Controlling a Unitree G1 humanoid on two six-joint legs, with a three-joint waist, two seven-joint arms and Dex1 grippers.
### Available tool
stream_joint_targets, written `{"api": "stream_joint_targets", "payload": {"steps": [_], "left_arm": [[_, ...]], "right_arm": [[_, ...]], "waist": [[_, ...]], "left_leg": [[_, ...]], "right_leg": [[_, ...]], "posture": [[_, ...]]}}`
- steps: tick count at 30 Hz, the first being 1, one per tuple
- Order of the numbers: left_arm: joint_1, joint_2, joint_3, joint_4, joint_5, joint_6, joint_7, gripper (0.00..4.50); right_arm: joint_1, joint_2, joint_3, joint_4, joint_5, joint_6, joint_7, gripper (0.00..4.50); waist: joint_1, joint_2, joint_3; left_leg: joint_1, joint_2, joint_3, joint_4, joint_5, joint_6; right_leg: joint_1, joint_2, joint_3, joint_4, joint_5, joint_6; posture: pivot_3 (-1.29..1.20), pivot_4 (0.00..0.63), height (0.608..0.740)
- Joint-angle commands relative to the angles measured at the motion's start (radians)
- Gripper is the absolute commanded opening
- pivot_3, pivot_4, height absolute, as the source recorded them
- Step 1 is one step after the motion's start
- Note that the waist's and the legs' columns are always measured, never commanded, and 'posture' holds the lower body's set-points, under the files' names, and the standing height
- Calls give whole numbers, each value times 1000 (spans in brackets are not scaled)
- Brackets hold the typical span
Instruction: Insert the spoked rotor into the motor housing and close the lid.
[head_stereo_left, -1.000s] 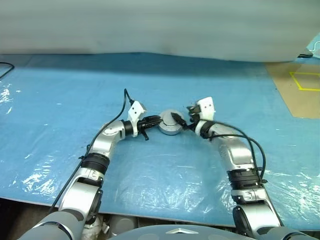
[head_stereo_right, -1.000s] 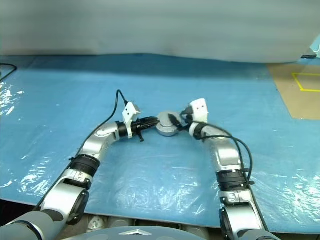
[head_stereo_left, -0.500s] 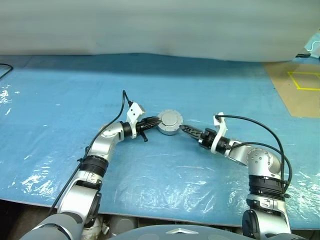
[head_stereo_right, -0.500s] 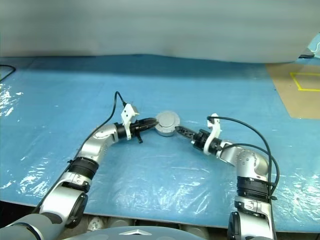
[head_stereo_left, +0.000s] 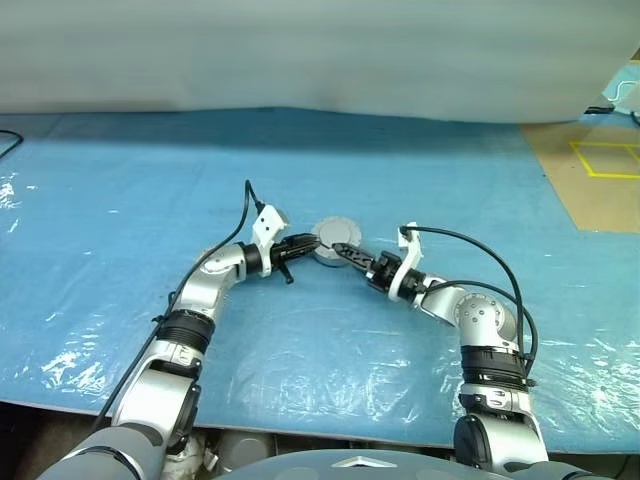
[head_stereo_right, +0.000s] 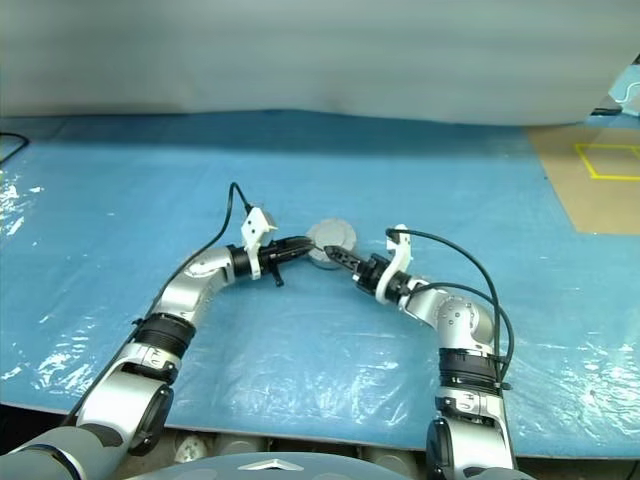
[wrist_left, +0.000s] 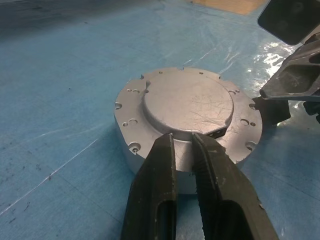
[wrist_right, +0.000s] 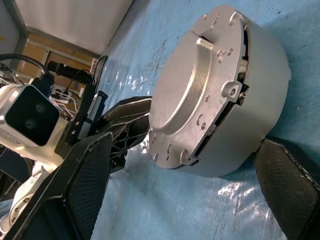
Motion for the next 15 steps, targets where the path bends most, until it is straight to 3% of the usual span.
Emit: {"api": "stream_joint_targets", "payload": {"steps": [1,4,10,11,15], "left_arm": [[-1,3,-18,3,14,9,-12,618],[-4,3,-19,9,15,6,-13,618],[-12,-1,-17,20,18,1,-13,618],[-12,-1,-17,20,18,-1,-13,618],[-12,-2,-14,22,20,-2,-13,618]], "right_arm": [[18,13,11,5,0,-7,-18,4303],[29,18,28,-11,0,-8,-20,3569],[21,21,31,-4,1,-23,-30,1371],[20,21,32,-2,0,-25,-31,1164],[15,22,35,5,-2,-34,-36,1155]], "waist": [[0,0,0],[0,0,0],[0,0,0],[0,0,0],[1,0,0]], "left_leg": [[0,0,0,0,0,0],[0,0,0,0,0,0],[-1,-1,0,-1,0,0],[-1,0,0,-1,0,0],[-1,0,0,-1,0,0]], "right_leg": [[0,0,0,0,0,0],[0,0,0,0,0,0],[-1,0,0,0,2,4],[-1,0,-1,0,2,4],[-1,0,0,-1,0,1]], "posture": [[0,150,740],[0,150,740],[0,150,740],[0,150,740],[0,150,740]]}}
